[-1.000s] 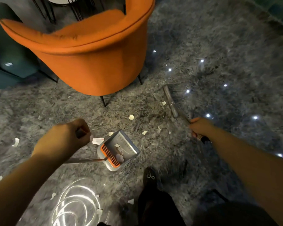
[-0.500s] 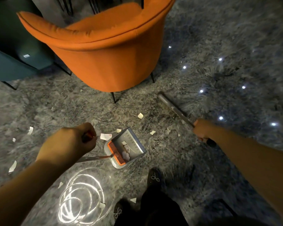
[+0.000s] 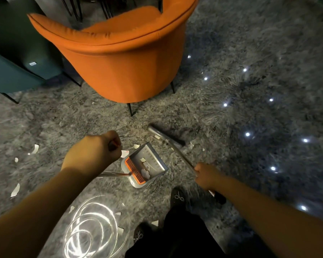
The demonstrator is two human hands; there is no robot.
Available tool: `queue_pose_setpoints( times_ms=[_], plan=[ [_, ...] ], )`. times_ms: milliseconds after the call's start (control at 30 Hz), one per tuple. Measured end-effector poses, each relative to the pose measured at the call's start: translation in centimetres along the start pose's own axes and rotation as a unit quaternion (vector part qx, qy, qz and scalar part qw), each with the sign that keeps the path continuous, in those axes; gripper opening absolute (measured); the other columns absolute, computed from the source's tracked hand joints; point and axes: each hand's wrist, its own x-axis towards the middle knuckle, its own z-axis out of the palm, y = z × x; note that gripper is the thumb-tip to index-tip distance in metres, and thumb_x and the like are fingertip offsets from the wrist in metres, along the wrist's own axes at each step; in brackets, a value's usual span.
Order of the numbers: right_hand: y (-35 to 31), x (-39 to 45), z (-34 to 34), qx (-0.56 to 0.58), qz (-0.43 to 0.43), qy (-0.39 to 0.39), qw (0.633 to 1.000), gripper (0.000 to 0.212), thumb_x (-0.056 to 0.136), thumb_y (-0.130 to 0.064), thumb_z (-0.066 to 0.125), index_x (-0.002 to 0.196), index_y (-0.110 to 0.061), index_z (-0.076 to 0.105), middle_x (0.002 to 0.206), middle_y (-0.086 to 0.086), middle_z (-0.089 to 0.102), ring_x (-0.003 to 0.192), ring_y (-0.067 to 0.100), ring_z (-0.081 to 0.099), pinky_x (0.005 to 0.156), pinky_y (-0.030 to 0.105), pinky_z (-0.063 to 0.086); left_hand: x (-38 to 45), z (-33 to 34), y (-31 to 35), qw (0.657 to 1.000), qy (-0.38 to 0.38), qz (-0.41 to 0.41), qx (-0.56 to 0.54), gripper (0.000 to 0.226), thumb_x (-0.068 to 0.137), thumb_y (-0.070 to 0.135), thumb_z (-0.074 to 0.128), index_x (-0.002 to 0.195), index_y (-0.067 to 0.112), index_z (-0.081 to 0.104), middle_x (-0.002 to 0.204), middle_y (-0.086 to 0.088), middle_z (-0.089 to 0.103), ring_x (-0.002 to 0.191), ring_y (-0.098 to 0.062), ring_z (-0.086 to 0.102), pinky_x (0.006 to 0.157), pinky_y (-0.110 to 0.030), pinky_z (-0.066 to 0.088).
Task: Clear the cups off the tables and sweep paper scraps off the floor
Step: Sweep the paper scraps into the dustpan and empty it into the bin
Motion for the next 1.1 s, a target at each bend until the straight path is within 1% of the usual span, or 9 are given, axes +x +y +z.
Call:
queue_pose_setpoints(
  times_ms=[100,233,400,500,633,800,933,1033,1100],
  plan=[
    [-0.1,-1.6,2.1,0.014,-0.015,-0.012,1.000,0.032,0.092,-0.021,0.054,0.122,-0.011,0.049,0.111,0.011,0.058,0.093,0.023,0.056,0.062,0.026,0.039,-0.2,0.1,-0.4,1.000,0.002,0.003,-0.007,0.017,0.082,0.036,0.069,0.077,0.041,0.053,0.062,0.017,0.056,0.062,-0.018,0.060,0.051,-0.025,0.043],
    [-0.1,-3.9,3.8,0.080,-0.024,-0.001,0.996,0.030,0.090,-0.022,0.060,0.116,-0.007,0.059,0.108,0.012,0.061,0.094,0.027,0.062,0.074,0.033,0.051,-0.6,0.2,-0.7,1.000,0.016,0.006,-0.001,0.015,0.082,0.037,0.069,0.078,0.040,0.055,0.060,0.017,0.054,0.059,-0.017,0.057,0.051,-0.027,0.046],
    [1.0,-6.1,5.0,0.254,0.012,0.014,0.967,0.037,0.088,-0.012,0.063,0.125,-0.010,0.057,0.093,0.010,0.062,0.058,0.015,0.058,0.042,0.022,0.047,-0.6,0.1,-0.5,1.000,0.009,-0.003,0.007,0.012,0.082,0.038,0.067,0.080,0.038,0.056,0.062,0.015,0.055,0.060,-0.018,0.054,0.050,-0.025,0.038],
    [1.8,-7.0,4.7,0.320,0.040,0.050,0.945,0.033,0.089,-0.006,0.062,0.122,-0.007,0.060,0.068,0.007,0.060,0.046,0.014,0.054,0.038,0.022,0.046,-0.6,0.2,-0.1,1.000,0.004,-0.006,0.012,0.011,0.083,0.039,0.067,0.081,0.038,0.055,0.066,0.012,0.059,0.061,-0.018,0.054,0.051,-0.025,0.038],
    [3.8,-7.4,3.5,0.358,0.074,0.086,0.927,0.028,0.089,-0.004,0.062,0.117,-0.003,0.061,0.061,0.007,0.056,0.031,0.005,0.049,0.035,0.019,0.042,-0.9,0.3,0.3,1.000,0.017,0.000,0.023,0.011,0.082,0.039,0.067,0.081,0.038,0.056,0.063,0.011,0.056,0.058,-0.016,0.048,0.048,-0.021,0.033],
    [7.3,-7.1,1.6,0.315,0.110,0.109,0.936,0.022,0.091,-0.007,0.060,0.109,0.005,0.063,0.063,0.014,0.057,0.046,0.019,0.052,0.046,0.028,0.045,-0.9,0.4,0.7,1.000,0.019,0.003,0.025,0.013,0.083,0.039,0.068,0.081,0.037,0.056,0.059,0.014,0.052,0.055,-0.013,0.046,0.047,-0.019,0.030],
    [9.2,-6.5,0.7,0.278,0.143,0.110,0.944,0.013,0.091,-0.008,0.057,0.084,0.001,0.061,0.067,0.017,0.056,0.051,0.024,0.052,0.058,0.033,0.045,-0.9,0.6,0.7,0.999,0.020,0.014,0.022,0.013,0.083,0.036,0.070,0.080,0.036,0.057,0.058,0.017,0.052,0.053,-0.009,0.050,0.046,-0.018,0.033],
    [8.9,-5.9,0.4,0.225,0.155,0.088,0.958,0.013,0.094,-0.010,0.053,0.094,0.000,0.061,0.083,0.016,0.058,0.070,0.023,0.053,0.058,0.027,0.043,-0.8,0.7,0.7,0.999,0.023,0.015,0.028,0.014,0.082,0.037,0.070,0.080,0.036,0.056,0.061,0.011,0.057,0.056,-0.016,0.053,0.047,-0.019,0.034],
    [8.2,-5.7,0.3,0.208,0.156,0.066,0.963,0.011,0.095,-0.007,0.049,0.096,-0.001,0.058,0.082,0.014,0.058,0.070,0.023,0.054,0.056,0.028,0.045,-0.8,0.7,0.8,0.999,0.024,0.013,0.030,0.014,0.082,0.038,0.070,0.080,0.037,0.056,0.061,0.010,0.058,0.055,-0.017,0.053,0.047,-0.020,0.034]
  ],
)
